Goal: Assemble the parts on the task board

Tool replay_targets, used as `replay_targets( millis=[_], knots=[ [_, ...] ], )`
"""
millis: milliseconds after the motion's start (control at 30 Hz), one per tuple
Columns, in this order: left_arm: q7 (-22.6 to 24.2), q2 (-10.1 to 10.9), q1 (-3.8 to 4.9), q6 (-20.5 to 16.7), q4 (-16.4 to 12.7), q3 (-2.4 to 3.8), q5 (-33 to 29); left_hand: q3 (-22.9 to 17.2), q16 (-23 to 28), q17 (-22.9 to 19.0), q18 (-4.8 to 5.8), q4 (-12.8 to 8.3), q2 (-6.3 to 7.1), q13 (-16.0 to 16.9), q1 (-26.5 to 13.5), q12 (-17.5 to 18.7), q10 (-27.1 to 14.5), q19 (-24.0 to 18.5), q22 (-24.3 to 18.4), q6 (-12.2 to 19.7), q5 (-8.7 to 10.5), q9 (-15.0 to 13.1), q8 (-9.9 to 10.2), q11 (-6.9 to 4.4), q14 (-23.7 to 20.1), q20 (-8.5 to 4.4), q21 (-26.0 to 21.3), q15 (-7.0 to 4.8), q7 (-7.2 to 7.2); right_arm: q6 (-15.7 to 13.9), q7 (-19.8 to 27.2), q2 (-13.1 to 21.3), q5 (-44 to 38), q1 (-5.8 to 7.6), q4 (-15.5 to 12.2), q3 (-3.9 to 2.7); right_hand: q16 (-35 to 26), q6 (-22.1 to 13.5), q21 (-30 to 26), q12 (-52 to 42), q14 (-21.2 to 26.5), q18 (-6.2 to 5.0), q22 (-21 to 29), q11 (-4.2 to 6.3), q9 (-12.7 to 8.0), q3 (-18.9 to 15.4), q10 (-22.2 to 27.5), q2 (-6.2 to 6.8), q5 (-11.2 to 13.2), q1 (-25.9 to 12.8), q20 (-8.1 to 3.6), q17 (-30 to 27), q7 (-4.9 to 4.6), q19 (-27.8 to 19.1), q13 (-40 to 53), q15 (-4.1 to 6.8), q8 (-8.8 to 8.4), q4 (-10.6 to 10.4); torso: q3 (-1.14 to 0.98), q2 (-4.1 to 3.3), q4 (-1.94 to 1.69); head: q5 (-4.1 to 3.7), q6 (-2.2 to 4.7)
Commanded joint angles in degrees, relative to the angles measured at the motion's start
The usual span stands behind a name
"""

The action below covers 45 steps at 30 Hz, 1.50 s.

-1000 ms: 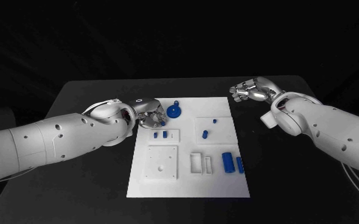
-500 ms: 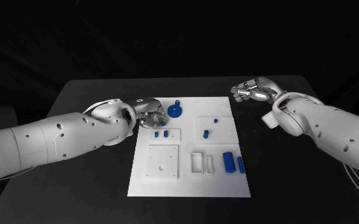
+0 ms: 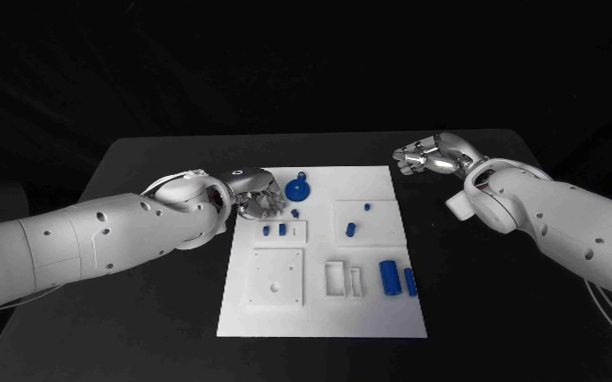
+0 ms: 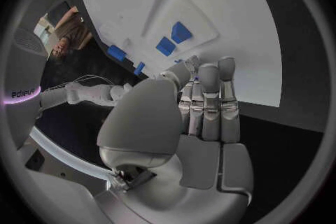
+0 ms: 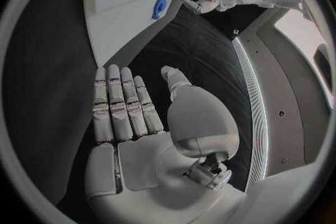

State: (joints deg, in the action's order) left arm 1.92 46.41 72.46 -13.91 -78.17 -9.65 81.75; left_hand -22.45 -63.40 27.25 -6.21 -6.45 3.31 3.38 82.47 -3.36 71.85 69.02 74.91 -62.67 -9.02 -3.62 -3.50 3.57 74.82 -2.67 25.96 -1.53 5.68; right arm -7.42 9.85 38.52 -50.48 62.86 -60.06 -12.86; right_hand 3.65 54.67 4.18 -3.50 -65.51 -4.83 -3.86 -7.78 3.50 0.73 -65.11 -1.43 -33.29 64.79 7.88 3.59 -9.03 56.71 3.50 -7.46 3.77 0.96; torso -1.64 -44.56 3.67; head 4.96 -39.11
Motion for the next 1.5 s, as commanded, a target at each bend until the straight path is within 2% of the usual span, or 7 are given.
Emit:
replay_targets(
  millis=[33,500,667,867,1167,1267,1500],
  knots=[
    [0.8,-0.1,-0.05,-0.5,0.1,-0.01,-0.5,-0.4,0.2,0.1,-0.99,-0.1,0.56,0.0,-0.2,0.0,-0.3,0.2,1.2,0.2,0.10,0.1,0.0,-0.15,0.4,0.01,-0.1,-0.06,0.11,0.4,0.5,0.0,0.2,-0.03,0.0,-0.05,-0.1,0.3,0.0,0.1,0.2,-0.22,0.1,0.33,0.0,0.4,0.0,0.02,-0.4,-0.5,-0.10,-0.1,0.05,-0.1,-0.1,0.04,-0.29,0.0,0.02,0.01,-0.01,0.00,0.11],
    [1.4,0.1,-0.02,-3.1,0.6,0.12,-1.4,0.0,0.7,-0.1,-0.85,0.4,1.76,0.0,-0.6,0.0,-0.8,0.1,1.0,0.8,0.73,0.1,0.0,-0.03,0.0,0.15,-0.4,0.08,0.11,0.3,0.5,0.2,0.2,-0.04,0.0,-0.05,-0.1,0.3,0.0,0.1,0.2,-0.22,0.1,0.33,0.0,0.4,0.0,0.02,-0.4,-0.5,-0.10,-0.1,0.05,-0.1,-0.1,0.04,-0.29,0.0,0.05,0.04,-0.06,-0.06,0.20],
    [2.0,0.1,0.14,-4.4,0.5,0.59,-2.0,5.7,1.0,-0.3,-0.10,3.5,4.77,0.0,-2.7,0.0,-1.8,0.9,-1.0,1.3,1.42,0.0,-0.1,0.23,-0.6,0.61,-3.5,0.45,0.12,0.2,0.5,0.3,0.3,-0.05,0.0,-0.05,-0.1,0.3,0.0,0.1,0.2,-0.22,0.1,0.33,0.0,0.4,0.0,0.02,-0.4,-0.5,-0.10,-0.1,0.05,-0.1,-0.1,0.04,-0.29,0.0,0.05,0.04,0.00,-0.04,0.42],
    [2.1,0.2,1.12,-4.9,0.1,1.09,-2.3,10.0,1.0,-0.5,0.19,6.1,4.56,0.0,0.2,0.0,-1.4,2.3,-1.1,1.0,2.24,0.0,-0.1,0.20,-0.6,0.53,-6.4,0.41,0.37,0.0,0.5,0.3,0.2,-0.05,0.0,-0.05,-0.1,0.3,0.0,0.1,0.2,-0.23,0.1,0.35,0.0,0.6,0.1,0.05,0.0,0.1,-0.11,-0.1,0.04,-0.1,-0.1,0.05,-0.29,0.5,-0.02,0.02,0.00,-0.13,0.61],
    [2.2,0.5,2.90,-2.5,-1.8,1.32,-2.0,8.8,0.8,-0.4,0.58,3.6,2.56,0.1,3.1,-0.3,1.8,1.6,1.1,-3.3,0.97,-0.1,-0.1,-0.73,-1.0,-0.24,-6.0,-0.33,0.17,-1.3,1.2,0.2,-0.8,-0.05,-0.4,-0.05,-0.2,2.2,0.1,0.2,-0.3,-0.21,0.1,0.59,0.0,5.9,-0.4,0.84,6.2,3.2,-0.40,-0.1,0.14,0.4,-0.1,0.31,-0.29,6.8,-0.03,-0.01,0.02,-0.34,0.62],
    [2.0,0.4,3.15,-1.4,-2.5,1.33,-1.8,9.1,0.6,-0.3,0.77,2.9,1.73,0.1,3.1,-0.3,2.5,1.3,1.4,-4.3,1.00,-0.1,-0.1,-1.02,-1.2,-0.45,-5.5,-0.51,-0.05,-2.0,1.5,0.2,-2.5,-0.05,-1.1,-0.05,0.0,4.3,0.6,0.3,-2.0,-0.46,-0.1,1.32,0.2,10.3,-1.9,1.28,9.6,4.8,-1.06,0.1,0.75,1.8,-0.2,1.09,-0.16,10.2,-0.01,-0.02,0.01,-0.30,0.63],
    [2.4,0.2,3.29,1.1,-3.0,1.34,-1.4,10.1,0.6,-0.3,1.08,0.9,0.29,0.1,3.7,-0.3,4.6,0.6,1.4,-7.1,0.80,-0.2,-0.1,-1.73,-1.2,-0.98,-4.4,-1.02,-0.47,-2.7,1.8,0.2,-6.4,-0.05,-2.5,-0.05,0.1,7.2,1.2,0.2,-5.1,-0.48,-0.1,2.12,0.3,17.2,-4.1,2.07,12.6,5.0,-2.57,0.4,1.28,4.7,-0.1,2.41,-0.05,14.6,-0.02,0.02,-0.05,-0.36,0.84]
  ],
)
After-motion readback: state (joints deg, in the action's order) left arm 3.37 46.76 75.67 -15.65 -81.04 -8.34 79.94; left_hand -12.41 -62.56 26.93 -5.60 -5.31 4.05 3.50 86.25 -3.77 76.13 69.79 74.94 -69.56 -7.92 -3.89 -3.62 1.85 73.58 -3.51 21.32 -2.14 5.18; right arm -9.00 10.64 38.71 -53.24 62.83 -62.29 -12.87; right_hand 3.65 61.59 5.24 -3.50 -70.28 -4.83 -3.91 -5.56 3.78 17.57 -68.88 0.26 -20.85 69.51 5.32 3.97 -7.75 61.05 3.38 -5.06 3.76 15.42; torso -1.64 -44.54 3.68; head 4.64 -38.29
